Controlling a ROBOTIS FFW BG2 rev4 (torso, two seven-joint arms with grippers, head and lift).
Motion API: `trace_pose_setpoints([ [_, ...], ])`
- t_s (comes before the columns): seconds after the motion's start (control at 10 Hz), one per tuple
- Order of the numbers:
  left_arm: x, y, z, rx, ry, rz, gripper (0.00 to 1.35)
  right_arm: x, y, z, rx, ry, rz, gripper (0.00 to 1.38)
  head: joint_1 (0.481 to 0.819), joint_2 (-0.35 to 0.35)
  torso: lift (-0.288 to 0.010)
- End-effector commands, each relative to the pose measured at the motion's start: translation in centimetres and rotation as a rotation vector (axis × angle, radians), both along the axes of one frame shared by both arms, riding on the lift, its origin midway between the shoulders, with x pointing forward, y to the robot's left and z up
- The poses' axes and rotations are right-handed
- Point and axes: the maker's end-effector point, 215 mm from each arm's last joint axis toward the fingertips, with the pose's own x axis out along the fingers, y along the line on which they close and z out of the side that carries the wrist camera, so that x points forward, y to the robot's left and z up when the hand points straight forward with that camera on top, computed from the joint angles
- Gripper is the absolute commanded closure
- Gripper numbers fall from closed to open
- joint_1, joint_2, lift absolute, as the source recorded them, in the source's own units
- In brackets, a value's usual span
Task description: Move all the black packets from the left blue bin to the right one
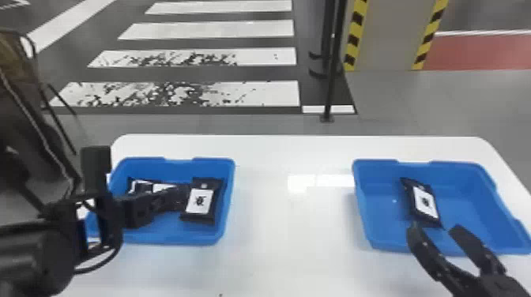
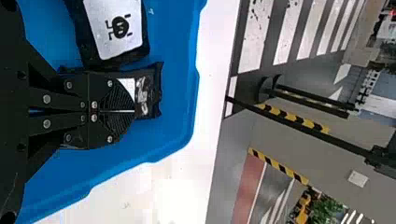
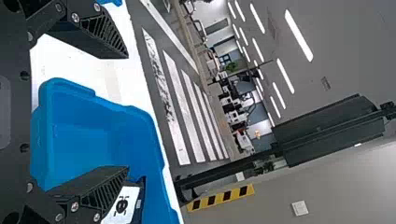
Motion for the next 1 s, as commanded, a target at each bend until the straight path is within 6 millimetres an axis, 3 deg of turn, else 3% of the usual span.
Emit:
trace_pose_setpoints([
  [0.0, -1.7, -0.7, -0.6, -0.015, 0.039, -0.007, 1.19, 0.2, 0.3, 0.1, 0.014, -0.003, 0.003, 0.19, 0.695, 0.056, -0.14],
  [0.1, -1.9, -0.3, -1.1, -0.003, 0.055, 0.003, 0.91, 0.2, 0.5, 0.0, 0.022, 0.0, 0.007, 0.19, 0.695, 0.051, -0.14],
  [0.2, -1.9, 0.1, -1.2, 0.007, 0.069, 0.014, 0.44, 0.1, 0.8, -0.2, 0.029, 0.002, 0.011, 0.19, 0.695, 0.052, -0.14],
  [0.3, -1.6, 1.2, -1.3, 0.038, 0.082, 0.037, 0.12, 0.1, 1.0, -0.5, 0.038, 0.01, 0.013, 0.19, 0.695, 0.061, -0.14],
  [0.5, -0.1, 3.1, -0.7, 0.126, 0.105, 0.078, 0.13, -0.2, 1.0, -0.9, 0.044, 0.021, 0.015, 0.19, 0.695, 0.088, -0.14],
  [0.6, 1.0, 2.9, -0.6, 0.149, 0.119, 0.078, 0.13, -0.1, 1.2, -1.0, 0.05, 0.023, 0.015, 0.19, 0.695, 0.101, -0.14],
  [0.9, 2.7, -0.5, -2.2, 0.141, 0.201, 0.02, 0.14, -0.4, 1.8, -1.9, 0.083, 0.048, 0.024, 0.19, 0.695, 0.089, -0.14],
])
